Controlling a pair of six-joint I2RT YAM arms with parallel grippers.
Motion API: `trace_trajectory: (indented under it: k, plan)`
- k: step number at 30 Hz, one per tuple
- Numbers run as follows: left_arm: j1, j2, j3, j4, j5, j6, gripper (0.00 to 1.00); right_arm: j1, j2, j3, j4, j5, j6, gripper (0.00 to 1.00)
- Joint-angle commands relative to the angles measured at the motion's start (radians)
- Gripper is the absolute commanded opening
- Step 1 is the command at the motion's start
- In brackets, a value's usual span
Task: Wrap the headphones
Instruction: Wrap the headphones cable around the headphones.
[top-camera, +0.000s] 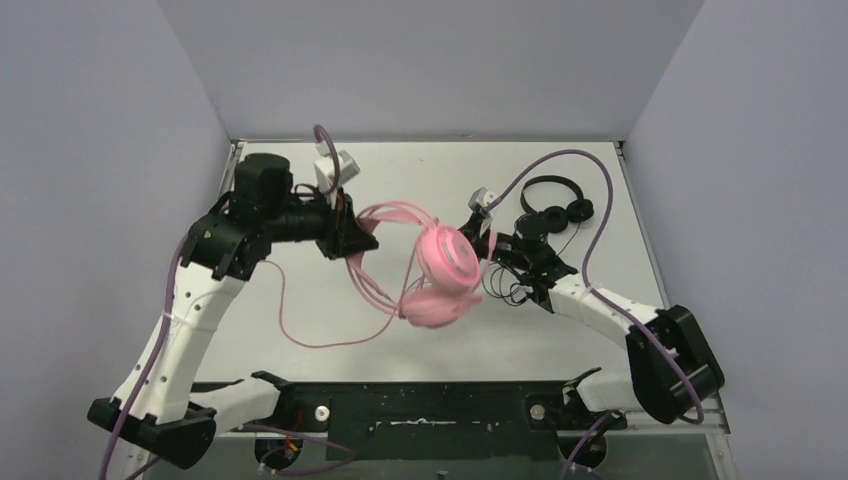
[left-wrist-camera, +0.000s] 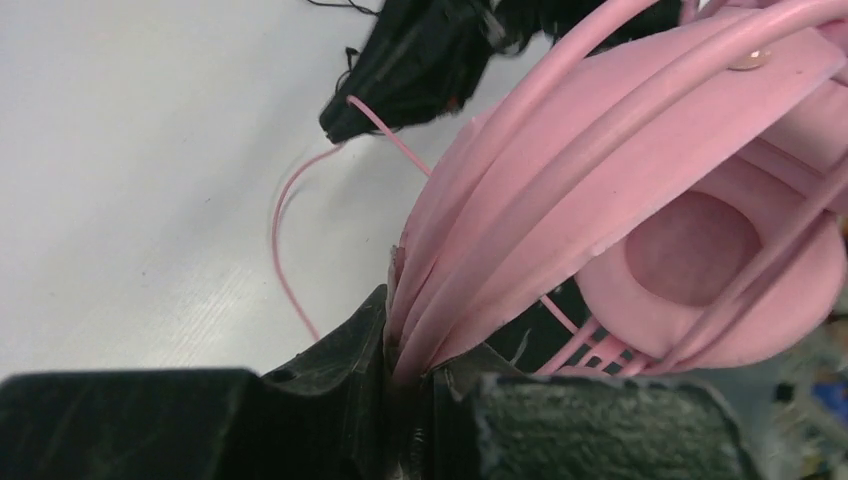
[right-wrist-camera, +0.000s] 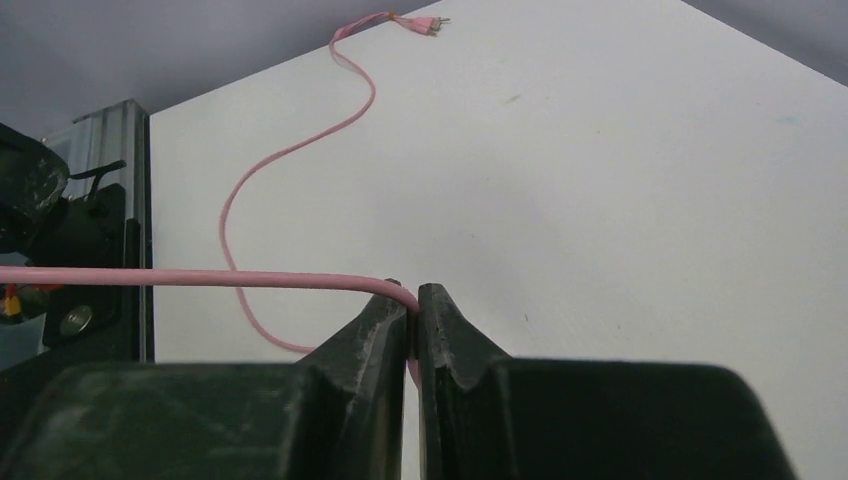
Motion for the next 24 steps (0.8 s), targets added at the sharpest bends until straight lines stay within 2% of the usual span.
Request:
trace_trajectory:
  k: [1,5,8,13,16,20,24]
  plan:
    - [-0.206,-0.164,-0.03,-0.22,-0.188,0.389,0.0,-0.035,-0.143,0.126,-0.467,-0.035,-0.254,0.0]
    - [-0.344,-0.261,-0.17,-0.207,-0.485,0.539,0.0,-0.039,-0.213,0.164,-0.619,0.012,-0.26,0.0]
    - [-0.453,-0.296,-0.215,-0.195,-0.737,0.615,0.0,-0.039,-0.22,0.211,-0.768,0.022,-0.259,0.0]
    - [-0.531,-0.292,-0.256,-0.165,-1.045,0.723,0.0,-0.038,-0.206,0.301,-0.922,0.049,-0.247,0.0]
    - [-0.585,-0.255,-0.303,-0.113,-1.307,0.788,0.0,-0.038,-0.19,0.384,-1.032,0.07,-0.257,0.0]
    - [-0.602,-0.205,-0.332,-0.014,-1.489,0.841,0.0,-0.038,-0.136,0.521,-1.195,0.053,-0.252,0.0]
    - [-0.606,-0.163,-0.353,0.109,-1.617,0.89,0.0,-0.038,-0.091,0.596,-1.223,-0.065,-0.124,0.0]
